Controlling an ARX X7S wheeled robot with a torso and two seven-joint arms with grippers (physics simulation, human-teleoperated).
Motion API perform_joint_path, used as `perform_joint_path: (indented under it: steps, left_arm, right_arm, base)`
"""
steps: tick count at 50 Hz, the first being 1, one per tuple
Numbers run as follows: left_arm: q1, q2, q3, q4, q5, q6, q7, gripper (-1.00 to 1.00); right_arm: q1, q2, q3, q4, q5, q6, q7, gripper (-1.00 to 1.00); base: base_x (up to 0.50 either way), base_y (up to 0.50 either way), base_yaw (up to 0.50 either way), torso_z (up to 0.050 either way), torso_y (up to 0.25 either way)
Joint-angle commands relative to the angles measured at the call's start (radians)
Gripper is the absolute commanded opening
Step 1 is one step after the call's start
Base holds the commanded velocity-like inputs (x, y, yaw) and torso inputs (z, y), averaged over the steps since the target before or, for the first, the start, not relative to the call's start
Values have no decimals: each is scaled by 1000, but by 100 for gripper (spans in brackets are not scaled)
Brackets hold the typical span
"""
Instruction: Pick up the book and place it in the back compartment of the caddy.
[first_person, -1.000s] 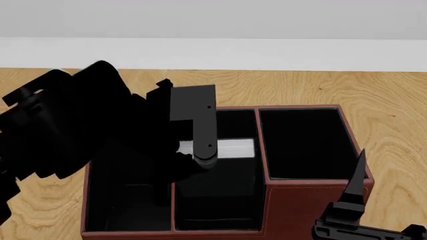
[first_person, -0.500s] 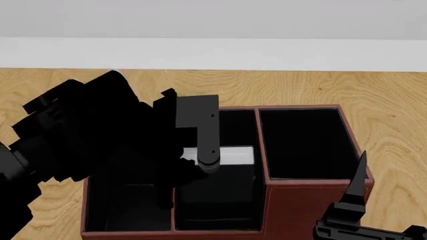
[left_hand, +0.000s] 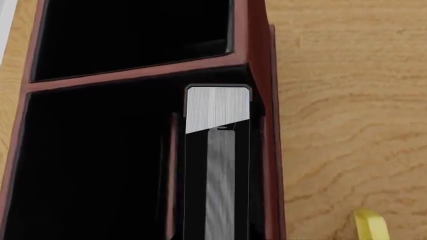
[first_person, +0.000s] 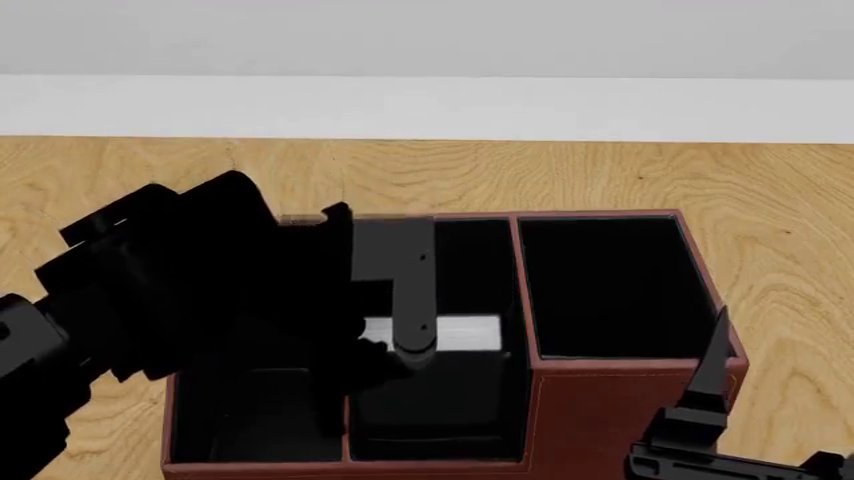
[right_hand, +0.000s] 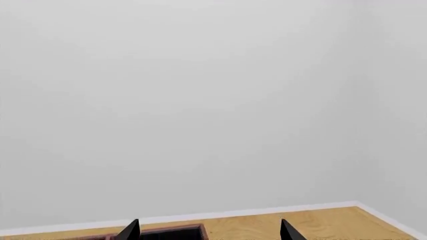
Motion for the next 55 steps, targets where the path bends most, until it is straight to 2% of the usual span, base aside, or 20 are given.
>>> perform_joint_path:
  steps: [1, 12, 55]
  left_arm:
    - [5, 3, -3, -15, -35, 11, -29, -100]
    - [18, 3, -11, -25, -49, 30, -49, -100]
    - [88, 3, -3, -19, -43, 55, -129, -100]
  right_arm:
    - [7, 0, -12, 17, -4, -6, -5, 100]
    - [0, -3, -17, 52, -15, -42, -24, 100]
    - [36, 10, -51, 24, 5, 17, 0, 100]
  base:
    - [0, 0, 0, 0, 0]
    - [0, 0, 0, 1, 1]
    - [0, 0, 0, 0, 1]
